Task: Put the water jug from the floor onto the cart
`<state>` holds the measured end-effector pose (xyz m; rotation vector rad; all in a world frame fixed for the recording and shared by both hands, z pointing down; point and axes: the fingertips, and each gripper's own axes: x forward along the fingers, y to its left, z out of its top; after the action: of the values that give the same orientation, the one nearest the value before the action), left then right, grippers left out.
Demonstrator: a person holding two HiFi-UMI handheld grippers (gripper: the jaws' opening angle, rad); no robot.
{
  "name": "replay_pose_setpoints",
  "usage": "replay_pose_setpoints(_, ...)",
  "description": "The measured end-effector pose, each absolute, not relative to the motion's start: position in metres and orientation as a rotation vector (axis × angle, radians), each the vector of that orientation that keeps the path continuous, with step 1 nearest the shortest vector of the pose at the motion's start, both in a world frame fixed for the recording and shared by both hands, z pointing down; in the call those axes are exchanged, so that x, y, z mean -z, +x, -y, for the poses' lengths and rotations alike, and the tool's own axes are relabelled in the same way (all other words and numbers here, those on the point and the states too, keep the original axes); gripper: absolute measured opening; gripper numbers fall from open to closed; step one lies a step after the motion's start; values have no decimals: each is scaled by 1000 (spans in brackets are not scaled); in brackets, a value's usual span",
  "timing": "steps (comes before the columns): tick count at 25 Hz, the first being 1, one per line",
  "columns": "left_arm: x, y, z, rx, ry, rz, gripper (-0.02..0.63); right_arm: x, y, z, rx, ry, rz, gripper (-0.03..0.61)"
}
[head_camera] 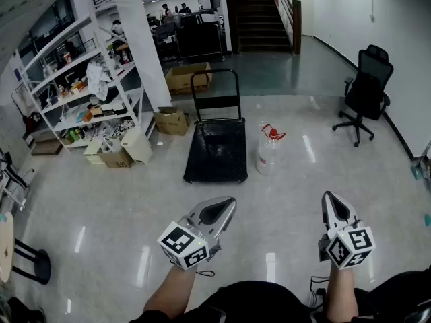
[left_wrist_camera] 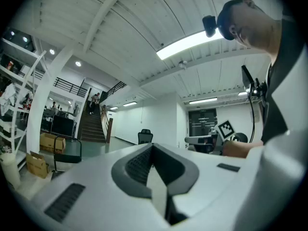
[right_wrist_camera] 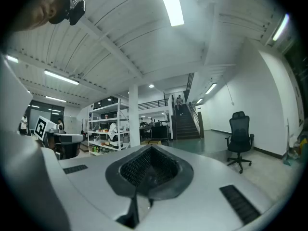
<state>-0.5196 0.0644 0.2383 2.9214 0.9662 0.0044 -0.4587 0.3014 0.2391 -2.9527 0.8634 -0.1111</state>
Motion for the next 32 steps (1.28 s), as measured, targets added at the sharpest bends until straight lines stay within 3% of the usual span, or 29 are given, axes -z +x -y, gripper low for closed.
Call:
replay_pose_setpoints(17,-235,-541,-100,-8,2909,-1016,2,-231,-475,-321,63,-2955,-884,0)
replay_pose_setpoints(32,-241,-510,-160,-25,2917,-975,2,-238,-452,-377,66,-2901,-939,3)
